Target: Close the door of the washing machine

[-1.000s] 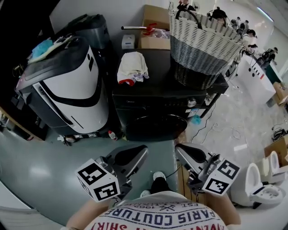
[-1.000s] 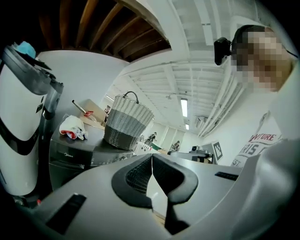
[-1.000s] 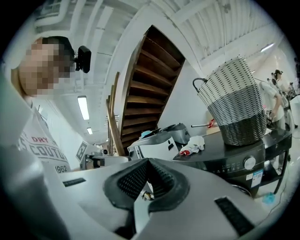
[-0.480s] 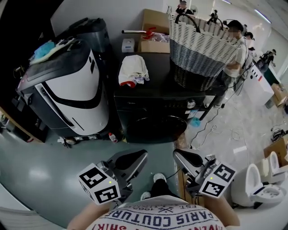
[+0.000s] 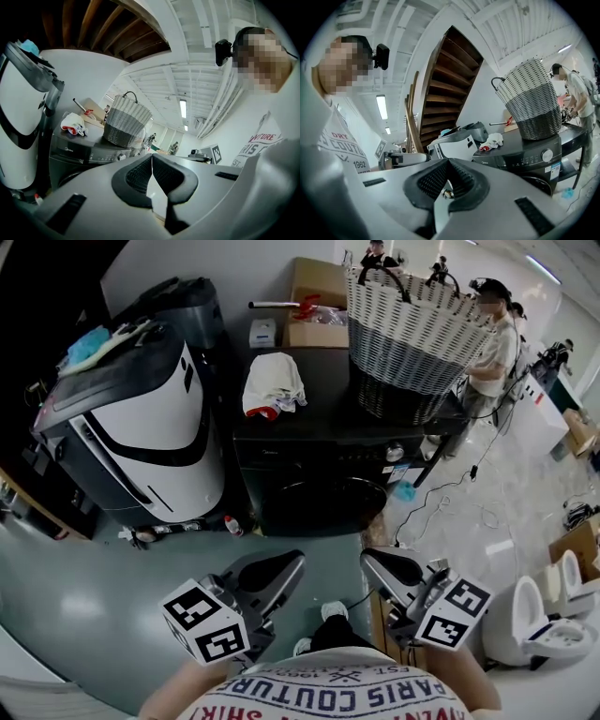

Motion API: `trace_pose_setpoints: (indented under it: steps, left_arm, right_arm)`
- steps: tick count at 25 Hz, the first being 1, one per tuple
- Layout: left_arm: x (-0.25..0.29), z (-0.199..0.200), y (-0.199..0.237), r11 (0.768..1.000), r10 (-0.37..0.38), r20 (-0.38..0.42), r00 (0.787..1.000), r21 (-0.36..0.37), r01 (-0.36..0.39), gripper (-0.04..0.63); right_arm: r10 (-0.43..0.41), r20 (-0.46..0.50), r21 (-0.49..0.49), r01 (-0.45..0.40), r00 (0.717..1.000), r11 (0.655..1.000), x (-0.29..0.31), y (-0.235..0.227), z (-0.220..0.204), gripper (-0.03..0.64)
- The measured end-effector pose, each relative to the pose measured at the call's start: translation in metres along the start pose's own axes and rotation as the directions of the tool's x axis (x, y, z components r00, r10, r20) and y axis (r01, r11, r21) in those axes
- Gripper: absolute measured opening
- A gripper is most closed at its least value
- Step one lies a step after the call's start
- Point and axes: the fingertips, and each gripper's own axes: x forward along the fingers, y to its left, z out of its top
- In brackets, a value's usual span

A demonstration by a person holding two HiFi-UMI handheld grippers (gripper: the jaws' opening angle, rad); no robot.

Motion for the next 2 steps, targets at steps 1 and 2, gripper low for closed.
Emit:
trace_pose_setpoints:
  steps: [1, 2]
  left_arm:
    - [0.0012, -0.001, 0.0001, 1.0, 0.0, -0.002, 1.0, -0.002, 0.0, 0.028]
    - [0.0025, -0.0019, 0.0002, 1.0, 0.0, -0.004, 1.0, -0.003, 0.0, 0.028]
  right_arm:
    - [-0.001, 0.0, 0.002, 0.001, 1.0, 1.0, -0.0012, -0.0011, -0.0009, 0.02]
    - [-0.002, 0.0, 0.004, 0.002, 1.0, 1.0, -0.0025, -0.0023, -0.0017, 0.02]
